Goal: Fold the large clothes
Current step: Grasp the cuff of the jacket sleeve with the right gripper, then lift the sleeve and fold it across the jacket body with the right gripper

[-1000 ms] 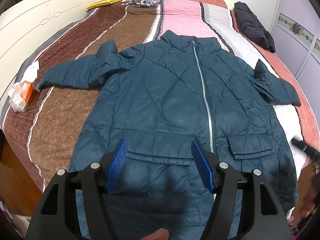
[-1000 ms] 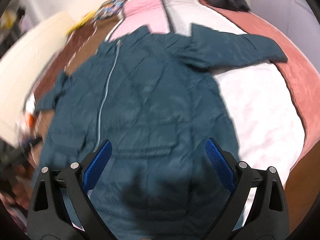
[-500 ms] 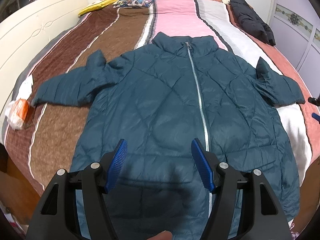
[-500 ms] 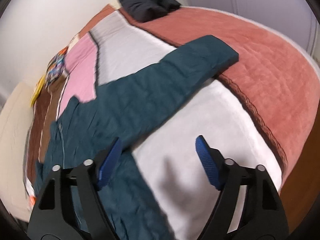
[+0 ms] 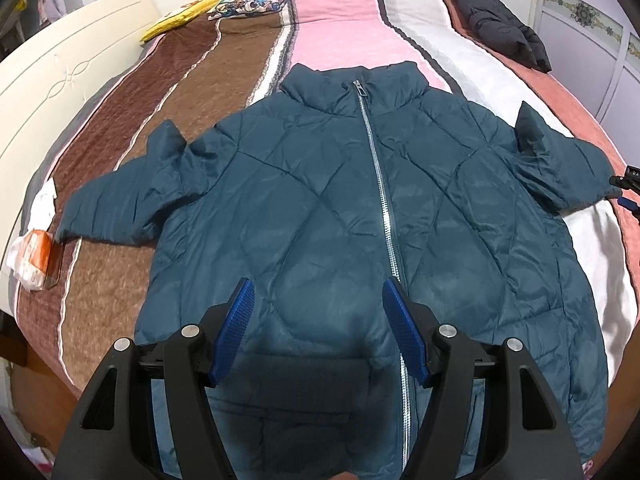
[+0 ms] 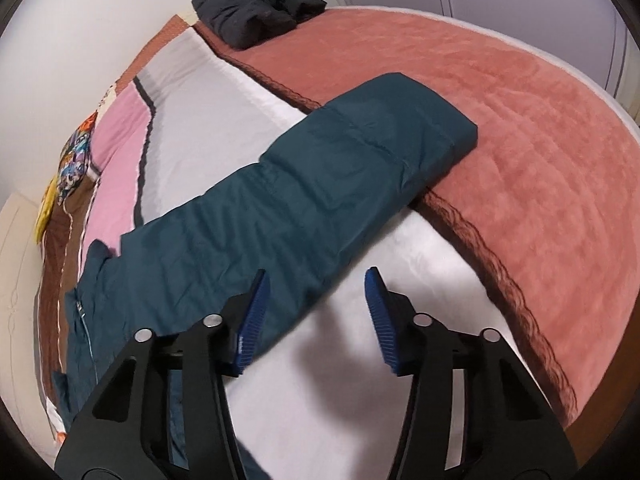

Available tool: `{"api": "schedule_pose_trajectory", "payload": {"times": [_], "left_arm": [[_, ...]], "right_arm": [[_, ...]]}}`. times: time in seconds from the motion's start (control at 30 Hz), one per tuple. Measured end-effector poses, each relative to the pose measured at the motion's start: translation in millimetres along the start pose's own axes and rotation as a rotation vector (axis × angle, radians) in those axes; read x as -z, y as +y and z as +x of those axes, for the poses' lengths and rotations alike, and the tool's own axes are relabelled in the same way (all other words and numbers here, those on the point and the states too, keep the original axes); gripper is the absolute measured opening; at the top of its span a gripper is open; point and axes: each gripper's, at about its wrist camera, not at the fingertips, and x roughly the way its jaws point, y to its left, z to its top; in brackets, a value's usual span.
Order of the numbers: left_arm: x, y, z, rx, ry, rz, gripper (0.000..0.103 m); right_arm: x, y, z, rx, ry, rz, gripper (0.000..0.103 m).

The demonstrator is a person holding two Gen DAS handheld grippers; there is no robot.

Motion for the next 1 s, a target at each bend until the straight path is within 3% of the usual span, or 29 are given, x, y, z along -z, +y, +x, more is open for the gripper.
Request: {"api": "schedule_pose_trajectory", "payload": {"times": [0.43, 0.53, 0.6, 0.7, 0.8, 1.0], "left_arm": [[-31, -31, 8, 0.027, -0.036, 0.034, 0.065], [-36, -41, 10, 0.035, -0.039, 0.047, 0.065], [-38, -47, 11, 0.043, -0.043, 0.059, 0.065], [-39, -56, 9, 0.055, -0.049, 0.080, 0.065], [-39, -61, 7, 0.064, -0.056, 0.095, 0.065], [-33, -49, 7, 0.064, -0.054, 0.076, 0.065]], "right_arm": [[-31, -29, 45, -0.011, 0.014, 0.138, 0.033], [-34, -41, 54, -0.024, 0.010, 0.185, 0.024], [-36, -49, 58, -0.041, 0.006, 0.228, 0.010], [-37, -68, 62, -0.115, 0.008, 0.326, 0.001], [-38, -74, 50, -0.186, -0.029, 0.348, 0.001], [-41, -40, -13, -0.230, -0.170, 0.188, 0.001]]}}
